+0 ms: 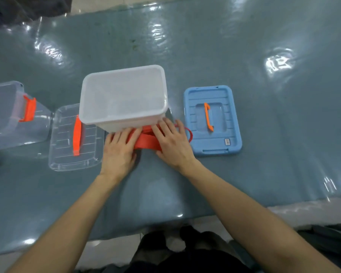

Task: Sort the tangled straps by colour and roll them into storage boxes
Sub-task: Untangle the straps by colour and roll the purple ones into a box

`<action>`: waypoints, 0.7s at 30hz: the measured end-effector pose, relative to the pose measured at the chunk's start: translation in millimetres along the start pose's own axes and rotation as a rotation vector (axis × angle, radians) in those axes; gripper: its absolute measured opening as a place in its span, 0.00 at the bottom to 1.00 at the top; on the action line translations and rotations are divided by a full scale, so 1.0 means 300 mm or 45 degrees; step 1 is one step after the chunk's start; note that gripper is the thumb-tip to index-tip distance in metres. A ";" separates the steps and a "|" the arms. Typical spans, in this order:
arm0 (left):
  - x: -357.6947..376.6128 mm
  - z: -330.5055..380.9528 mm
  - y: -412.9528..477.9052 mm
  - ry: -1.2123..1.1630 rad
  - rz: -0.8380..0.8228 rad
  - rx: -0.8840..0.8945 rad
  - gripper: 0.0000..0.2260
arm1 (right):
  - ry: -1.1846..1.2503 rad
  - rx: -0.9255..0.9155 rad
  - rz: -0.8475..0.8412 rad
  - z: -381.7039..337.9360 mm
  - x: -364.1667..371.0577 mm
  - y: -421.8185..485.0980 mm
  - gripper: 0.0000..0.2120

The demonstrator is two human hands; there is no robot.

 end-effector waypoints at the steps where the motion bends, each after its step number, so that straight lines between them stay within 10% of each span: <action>1: 0.007 0.003 -0.001 0.012 -0.035 0.001 0.41 | -0.016 -0.002 0.007 0.005 -0.002 0.002 0.39; 6: 0.072 0.122 -0.091 0.115 -0.363 0.229 0.55 | 0.011 0.012 -0.147 0.079 0.125 -0.142 0.52; 21: -0.101 0.104 -0.059 0.002 -0.235 0.090 0.44 | -0.010 0.048 -0.093 0.018 0.001 -0.112 0.42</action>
Point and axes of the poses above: each hand's wrist, its own y-axis towards the middle knuckle, its own x-axis out of the palm, z = x × y, the point moved 5 cm from there along y, towards the middle knuckle, and after that the axes turned 15 degrees about y, right-handed, at the moved point
